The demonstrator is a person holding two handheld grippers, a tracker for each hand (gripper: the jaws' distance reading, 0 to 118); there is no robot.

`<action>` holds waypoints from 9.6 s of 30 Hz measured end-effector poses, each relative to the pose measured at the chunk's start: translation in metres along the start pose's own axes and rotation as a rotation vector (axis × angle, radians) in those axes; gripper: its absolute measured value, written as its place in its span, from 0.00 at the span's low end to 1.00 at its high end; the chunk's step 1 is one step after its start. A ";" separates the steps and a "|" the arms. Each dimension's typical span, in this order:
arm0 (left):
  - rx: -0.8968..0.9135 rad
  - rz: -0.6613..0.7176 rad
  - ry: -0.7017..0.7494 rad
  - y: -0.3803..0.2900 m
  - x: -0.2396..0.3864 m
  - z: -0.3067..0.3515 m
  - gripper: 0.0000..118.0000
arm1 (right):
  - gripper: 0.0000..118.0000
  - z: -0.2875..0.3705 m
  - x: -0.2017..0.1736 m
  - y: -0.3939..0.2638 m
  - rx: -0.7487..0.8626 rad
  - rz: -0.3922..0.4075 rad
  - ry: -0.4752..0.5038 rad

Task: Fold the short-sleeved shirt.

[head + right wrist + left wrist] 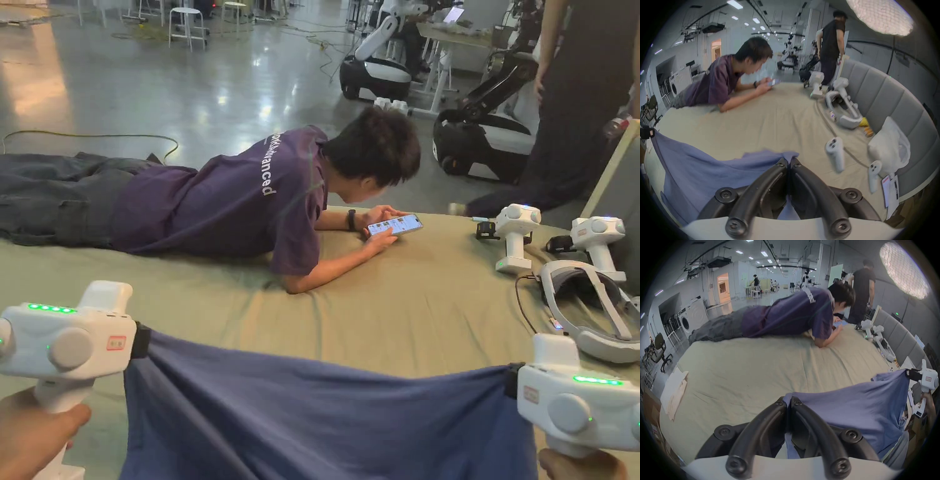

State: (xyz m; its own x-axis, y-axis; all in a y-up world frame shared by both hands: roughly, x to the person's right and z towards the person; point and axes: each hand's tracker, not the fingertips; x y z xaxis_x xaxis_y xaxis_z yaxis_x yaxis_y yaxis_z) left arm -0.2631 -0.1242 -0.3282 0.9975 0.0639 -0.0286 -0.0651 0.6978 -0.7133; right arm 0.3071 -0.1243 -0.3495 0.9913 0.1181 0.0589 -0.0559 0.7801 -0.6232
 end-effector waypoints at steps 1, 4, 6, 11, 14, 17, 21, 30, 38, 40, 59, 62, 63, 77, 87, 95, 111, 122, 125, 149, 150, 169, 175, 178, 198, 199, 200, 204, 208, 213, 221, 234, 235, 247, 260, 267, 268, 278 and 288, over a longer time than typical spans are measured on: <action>0.013 -0.003 0.007 0.003 -0.002 0.008 0.05 | 0.02 0.009 0.005 0.006 0.020 -0.001 -0.006; 0.064 -0.001 -0.007 0.016 -0.004 0.038 0.05 | 0.02 0.036 0.020 0.023 0.087 -0.007 -0.009; 0.104 0.000 -0.008 0.030 -0.005 0.056 0.05 | 0.02 0.056 0.026 0.036 0.151 -0.007 -0.008; 0.200 -0.020 -0.003 0.073 -0.003 0.092 0.05 | 0.02 0.094 0.026 0.073 0.277 0.020 -0.024; 0.238 -0.032 -0.001 0.102 0.002 0.113 0.05 | 0.02 0.111 0.027 0.105 0.349 0.018 -0.027; 0.314 -0.028 0.040 0.133 0.003 0.131 0.05 | 0.02 0.129 0.027 0.140 0.395 -0.008 -0.021; 0.361 -0.003 0.019 0.174 -0.001 0.152 0.05 | 0.02 0.154 0.023 0.183 0.473 -0.012 -0.030; 0.458 -0.026 0.047 0.266 -0.008 0.188 0.05 | 0.02 0.177 0.018 0.278 0.569 0.017 -0.065; 0.520 -0.067 0.092 0.323 -0.002 0.206 0.05 | 0.02 0.170 0.016 0.336 0.601 0.010 -0.092; 0.525 -0.076 0.103 0.335 -0.002 0.200 0.05 | 0.02 0.166 0.014 0.340 0.598 0.004 -0.094; 0.349 -0.011 0.027 0.155 -0.030 0.103 0.05 | 0.02 0.102 0.001 0.158 0.402 0.006 -0.027; 0.341 0.010 0.010 0.125 -0.034 0.103 0.05 | 0.02 0.113 0.001 0.128 0.378 0.011 -0.018; 0.338 0.013 0.002 0.117 -0.035 0.107 0.05 | 0.02 0.118 0.001 0.119 0.374 0.014 -0.019; 0.159 0.106 -0.024 -0.092 -0.040 0.129 0.05 | 0.02 0.156 0.006 -0.055 0.151 0.082 -0.016; -0.134 0.132 -0.010 -0.209 -0.046 0.086 0.05 | 0.02 0.126 -0.001 -0.179 -0.164 0.198 -0.042; -0.308 0.118 0.008 -0.227 -0.045 0.056 0.06 | 0.07 0.100 -0.004 -0.218 -0.300 0.190 -0.028; 0.189 -0.017 0.060 -0.131 0.015 0.100 0.43 | 0.56 0.137 -0.056 -0.105 0.243 0.014 -0.015; 0.530 -0.094 0.146 -0.073 0.087 0.133 0.34 | 0.13 0.173 -0.121 -0.053 0.641 -0.051 -0.021; 0.594 -0.039 0.101 -0.067 0.090 0.140 0.07 | 0.00 0.175 -0.125 -0.048 0.661 -0.045 0.002; -0.235 0.176 -0.008 -0.193 -0.046 0.087 0.02 | 0.00 0.144 -0.132 -0.082 0.457 0.025 0.091; -0.257 0.200 -0.016 -0.196 -0.050 0.082 0.13 | 0.00 0.143 -0.132 -0.083 0.448 0.023 0.094; -0.507 0.173 0.137 -0.225 -0.040 0.035 0.50 | 0.00 0.126 -0.123 -0.100 0.338 0.027 0.091; -0.479 0.013 0.164 -0.229 -0.008 0.032 0.15 | 0.00 0.128 -0.111 -0.106 0.313 0.037 0.071; -0.469 -0.050 0.182 -0.233 0.004 0.032 0.08 | 0.00 0.130 -0.097 -0.104 0.282 0.021 0.050; -0.382 0.165 0.037 -0.226 -0.040 0.061 0.07 | 0.51 0.086 0.003 -0.213 -0.469 0.075 0.089; -0.387 0.162 0.038 -0.226 -0.040 0.059 0.07 | 0.48 0.080 0.003 -0.218 -0.490 0.066 0.086; -0.390 0.159 0.041 -0.226 -0.039 0.057 0.07 | 0.41 0.075 0.003 -0.222 -0.510 0.054 0.093; -0.404 0.148 0.044 -0.227 -0.039 0.055 0.07 | 0.24 0.070 -0.005 -0.231 -0.513 0.029 0.108; -0.407 0.139 0.044 -0.227 -0.038 0.054 0.07 | 0.06 0.073 -0.014 -0.230 -0.510 0.082 0.128; -0.369 0.145 0.035 -0.221 -0.040 0.064 0.07 | 0.05 0.092 -0.008 -0.207 -0.429 0.057 0.128; -0.175 0.198 -0.023 -0.166 -0.048 0.082 0.07 | 0.05 0.097 -0.002 -0.129 -0.295 0.062 0.144; -0.230 0.221 -0.003 -0.076 -0.065 -0.032 0.07 | 0.05 -0.025 -0.030 -0.063 -0.288 0.119 0.135; -0.243 0.219 0.000 -0.075 -0.066 -0.042 0.07 | 0.05 -0.033 -0.031 -0.064 -0.293 0.114 0.137; -0.254 0.133 0.035 -0.067 -0.052 -0.067 0.43 | 0.47 -0.041 -0.041 -0.066 -0.244 0.097 0.036; 0.320 0.070 -0.030 -0.056 0.023 0.057 0.43 | 0.46 0.105 -0.089 -0.039 0.481 -0.048 0.071; 0.466 0.007 0.001 -0.063 0.064 0.104 0.03 | 0.02 0.137 -0.118 -0.047 0.629 -0.039 0.005; 0.483 0.002 0.002 -0.065 0.067 0.110 0.01 | 0.00 0.139 -0.119 -0.048 0.632 -0.043 0.018; 0.329 -0.002 0.052 -0.091 0.040 0.107 0.00 | 0.00 0.145 -0.118 -0.053 0.619 -0.049 0.060; -0.169 0.163 0.057 -0.136 -0.039 0.020 0.00 | 0.00 0.126 -0.111 -0.068 0.522 -0.003 0.022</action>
State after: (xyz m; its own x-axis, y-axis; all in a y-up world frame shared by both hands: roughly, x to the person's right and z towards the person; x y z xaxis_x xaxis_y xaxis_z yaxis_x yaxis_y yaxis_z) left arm -0.2934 -0.2075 -0.2158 0.9745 0.1218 -0.1887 -0.2245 0.5518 -0.8032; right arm 0.1857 -0.1129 -0.2153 0.9934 0.1071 0.0401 -0.1000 0.9835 -0.1505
